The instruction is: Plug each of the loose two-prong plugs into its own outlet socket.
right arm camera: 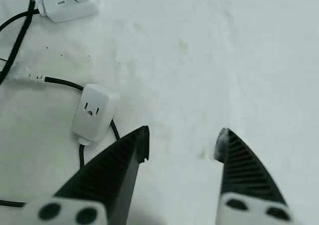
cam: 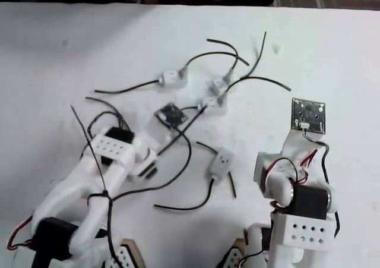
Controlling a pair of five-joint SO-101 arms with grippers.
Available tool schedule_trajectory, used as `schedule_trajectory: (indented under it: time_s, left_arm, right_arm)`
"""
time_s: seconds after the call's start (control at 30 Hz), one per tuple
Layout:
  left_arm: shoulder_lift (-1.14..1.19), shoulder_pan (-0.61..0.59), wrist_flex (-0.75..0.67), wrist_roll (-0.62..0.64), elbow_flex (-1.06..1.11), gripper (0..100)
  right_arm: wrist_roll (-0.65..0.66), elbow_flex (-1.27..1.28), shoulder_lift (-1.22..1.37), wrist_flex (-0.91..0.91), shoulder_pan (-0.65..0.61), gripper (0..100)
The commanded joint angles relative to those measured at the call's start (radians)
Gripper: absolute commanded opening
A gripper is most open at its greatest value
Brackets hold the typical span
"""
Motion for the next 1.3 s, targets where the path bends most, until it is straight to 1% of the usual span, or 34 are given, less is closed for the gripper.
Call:
schedule_trajectory:
  time_s: [0.0, 0.13, 0.17, 0.23, 0.33, 0.37, 0.4, 0.53, 0.63, 0.7, 0.8, 0.93, 1.03, 1.1, 1.2, 1.27]
  left_arm:
    - [-0.002, 0.012, -0.037, 0.028, -0.087, 2]
    - [-0.002, 0.012, -0.031, 0.028, -0.091, 3]
    - [-0.002, 0.012, -0.029, 0.028, -0.08, 5]
    - [-0.002, 0.012, -0.014, 0.028, -0.058, 13]
    - [-0.012, 0.012, 0.021, 0.031, -0.034, 31]
    - [-0.013, 0.008, 0.031, 0.054, -0.035, 34]
    - [-0.013, 0.005, 0.034, 0.075, -0.044, 35]
    - [-0.013, 0.004, 0.084, 0.095, -0.12, 34]
    - [-0.015, -0.022, 0.164, 0.097, -0.215, 34]
    - [-0.015, -0.073, 0.219, 0.097, -0.295, 34]
    - [-0.015, -0.194, 0.296, 0.097, -0.42, 34]
    - [-0.015, -0.374, 0.377, 0.097, -0.545, 34]
    - [-0.015, -0.472, 0.417, 0.097, -0.557, 33]
    - [-0.015, -0.521, 0.445, 0.097, -0.555, 28]
    - [-0.015, -0.593, 0.483, 0.095, -0.555, 17]
    - [-0.015, -0.647, 0.483, 0.089, -0.548, 16]
  right_arm:
    - [0.012, -0.005, -0.01, -0.015, -0.004, 21.8]
    - [0.012, -0.005, -0.01, -0.015, -0.004, 21.8]
    - [0.012, -0.005, -0.01, -0.015, -0.004, 21.8]
    - [0.012, -0.005, -0.01, -0.015, -0.004, 21.8]
    - [0.012, -0.005, -0.01, -0.015, -0.004, 21.8]
    - [0.012, -0.005, -0.01, -0.015, -0.004, 21.8]
    - [0.012, -0.005, -0.01, -0.015, -0.004, 21.8]
    - [0.012, -0.005, -0.008, -0.015, -0.004, 21.8]
    - [0.014, -0.005, -0.002, -0.015, -0.002, 21.8]
    - [0.026, -0.009, -0.001, -0.015, -0.002, 21.8]
    - [0.072, -0.028, -0.001, -0.016, -0.016, 21.8]
    - [0.084, -0.072, 0.001, -0.01, -0.128, 21.8]
    - [0.084, -0.095, 0.019, -0.015, -0.265, 21.8]
    - [0.078, -0.133, 0.077, -0.013, -0.355, 21.8]
    - [0.077, -0.221, 0.226, -0.01, -0.461, 21.8]
    - [0.075, -0.284, 0.344, -0.016, -0.522, 21.8]
